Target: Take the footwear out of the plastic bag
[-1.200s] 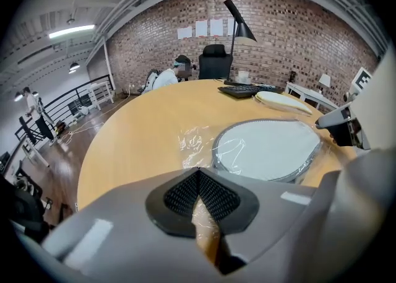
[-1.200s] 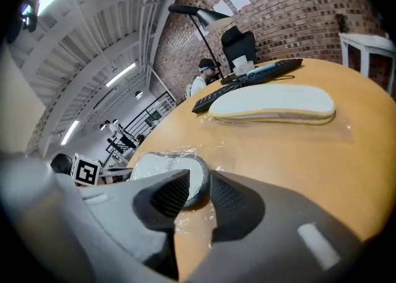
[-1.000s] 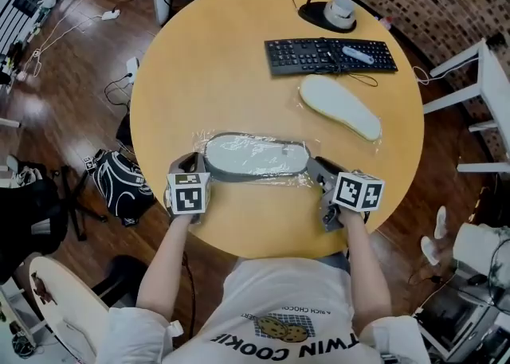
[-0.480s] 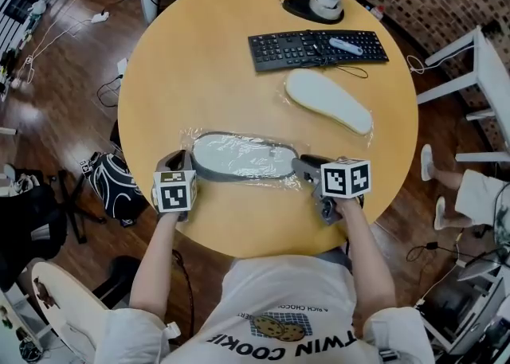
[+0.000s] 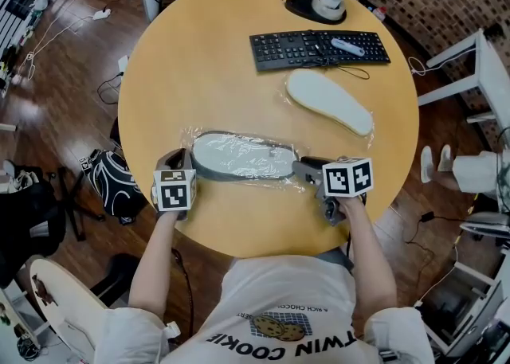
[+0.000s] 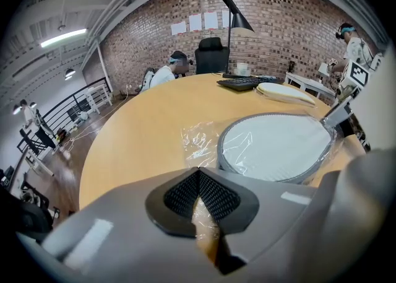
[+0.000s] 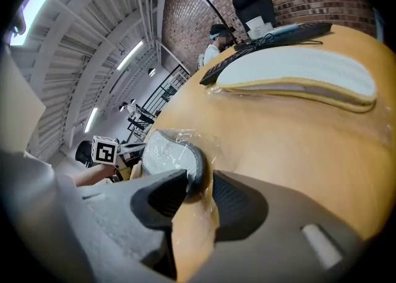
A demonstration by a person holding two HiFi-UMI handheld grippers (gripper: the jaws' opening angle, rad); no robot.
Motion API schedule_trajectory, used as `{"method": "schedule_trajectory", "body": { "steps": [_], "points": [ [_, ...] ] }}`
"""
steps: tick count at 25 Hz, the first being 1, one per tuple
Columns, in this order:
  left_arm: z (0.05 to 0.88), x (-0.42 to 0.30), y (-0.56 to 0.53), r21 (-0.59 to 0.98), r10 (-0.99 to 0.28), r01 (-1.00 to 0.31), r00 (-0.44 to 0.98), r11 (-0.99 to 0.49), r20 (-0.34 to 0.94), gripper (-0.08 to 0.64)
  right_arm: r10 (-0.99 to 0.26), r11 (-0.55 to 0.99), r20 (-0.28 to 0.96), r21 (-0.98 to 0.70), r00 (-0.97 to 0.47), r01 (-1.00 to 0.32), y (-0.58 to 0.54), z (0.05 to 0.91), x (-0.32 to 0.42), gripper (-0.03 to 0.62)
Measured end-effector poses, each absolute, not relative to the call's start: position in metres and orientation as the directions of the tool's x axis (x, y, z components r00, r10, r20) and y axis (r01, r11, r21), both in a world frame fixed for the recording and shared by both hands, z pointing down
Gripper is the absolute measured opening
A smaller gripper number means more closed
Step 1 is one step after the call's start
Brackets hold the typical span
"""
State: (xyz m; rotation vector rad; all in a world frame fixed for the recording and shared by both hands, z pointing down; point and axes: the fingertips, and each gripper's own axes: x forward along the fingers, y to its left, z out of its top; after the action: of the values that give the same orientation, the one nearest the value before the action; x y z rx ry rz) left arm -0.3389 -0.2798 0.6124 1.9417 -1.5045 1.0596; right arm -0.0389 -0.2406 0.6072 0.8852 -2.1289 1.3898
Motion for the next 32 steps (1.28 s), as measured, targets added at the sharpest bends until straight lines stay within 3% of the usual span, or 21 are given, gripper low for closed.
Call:
{"method": "schedule_trajectory", "body": {
  "steps": [16,24,32],
  "points": [
    [0.613,-0.339,-0.280,-0.108,-0.598,-0.945,0.105,-0.310,0.795,0.006,-0.203,0.270,0.653,-0.680,-0.730,-0.682,-0.239,0.606,-0.046,0.144],
    [0.612,-0.336,-0.280,-0.168,-0.612,-0.920,0.093,-0.355,0.785,0.006,-0.147,0.227,0.569,-0.776,-0.809,-0.588,-0.238,0.604,-0.059,0.144],
    [0.612,-0.338,-0.280,-0.161,-0.612,-0.927,0.086,-0.338,0.786,0.006,-0.201,0.192,0.563,-0.780,-0.801,-0.596,-0.241,0.604,-0.058,0.120]
  ]
}}
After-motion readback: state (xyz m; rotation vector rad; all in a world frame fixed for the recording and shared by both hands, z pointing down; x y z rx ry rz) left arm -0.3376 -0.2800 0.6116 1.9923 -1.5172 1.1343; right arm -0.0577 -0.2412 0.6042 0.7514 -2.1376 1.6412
